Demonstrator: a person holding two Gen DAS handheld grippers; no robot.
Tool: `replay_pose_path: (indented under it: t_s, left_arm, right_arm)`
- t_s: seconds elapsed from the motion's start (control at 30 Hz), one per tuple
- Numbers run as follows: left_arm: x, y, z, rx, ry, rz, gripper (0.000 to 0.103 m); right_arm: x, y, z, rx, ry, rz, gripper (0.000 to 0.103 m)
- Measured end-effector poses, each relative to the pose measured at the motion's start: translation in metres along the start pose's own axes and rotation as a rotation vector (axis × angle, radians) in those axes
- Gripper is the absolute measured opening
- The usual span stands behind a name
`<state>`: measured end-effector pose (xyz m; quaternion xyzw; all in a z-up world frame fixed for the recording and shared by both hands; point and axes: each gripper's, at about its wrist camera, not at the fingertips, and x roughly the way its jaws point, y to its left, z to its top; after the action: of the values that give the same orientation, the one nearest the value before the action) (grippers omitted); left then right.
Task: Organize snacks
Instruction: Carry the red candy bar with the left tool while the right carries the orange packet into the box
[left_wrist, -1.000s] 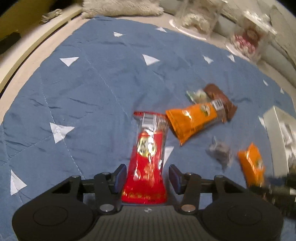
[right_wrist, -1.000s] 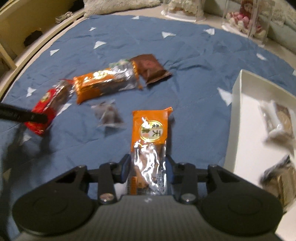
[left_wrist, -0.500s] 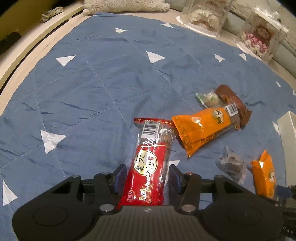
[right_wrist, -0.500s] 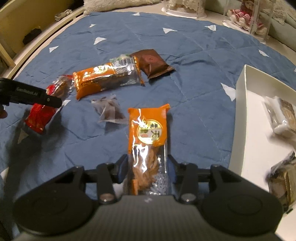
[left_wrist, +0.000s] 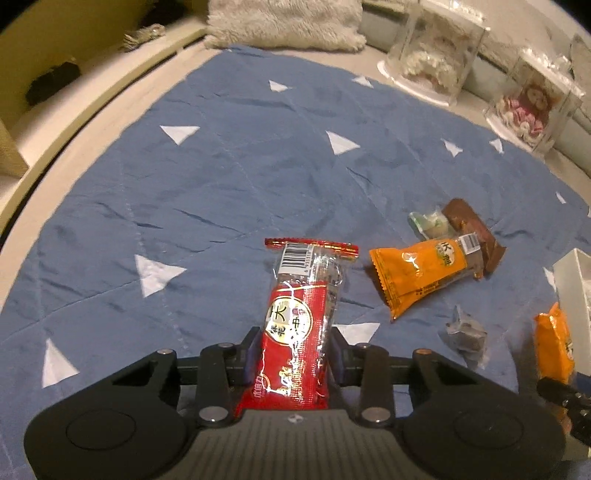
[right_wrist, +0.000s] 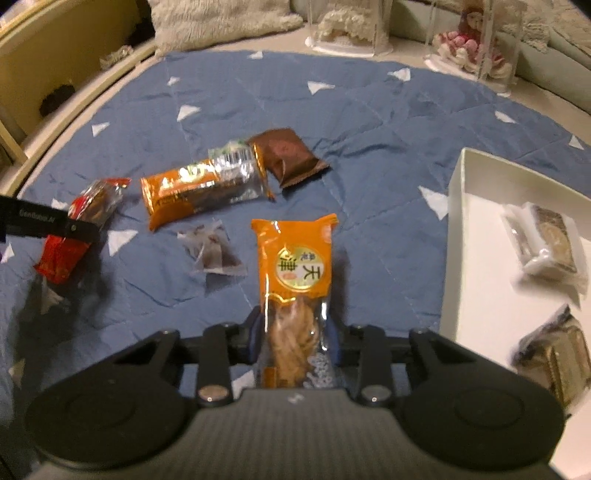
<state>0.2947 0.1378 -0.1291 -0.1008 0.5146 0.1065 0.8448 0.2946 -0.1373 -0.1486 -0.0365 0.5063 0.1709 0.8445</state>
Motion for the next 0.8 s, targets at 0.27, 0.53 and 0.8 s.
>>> replay_pose_path:
  t_s: [0.27,0.53,0.8]
  left_arm:
    - [-0.05,-0.007,-0.011,-0.004,-0.103,-0.046,0.039]
    - [-0.09,-0.038,-0.022,-0.005,-0.18,-0.139,0.039]
    - [-0.103,-0.086,-0.03,0.015,-0.193,-0.239,0.039]
  right_arm:
    - [-0.04,0.002,-0.002,0.026,-0.113,0.003,0.039]
    - [-0.085,-0.015,-0.013,0.056,-0.214,-0.029,0.039]
    - [-0.12,-0.05,-0.032,0.112,-0.27,-0.084,0.039]
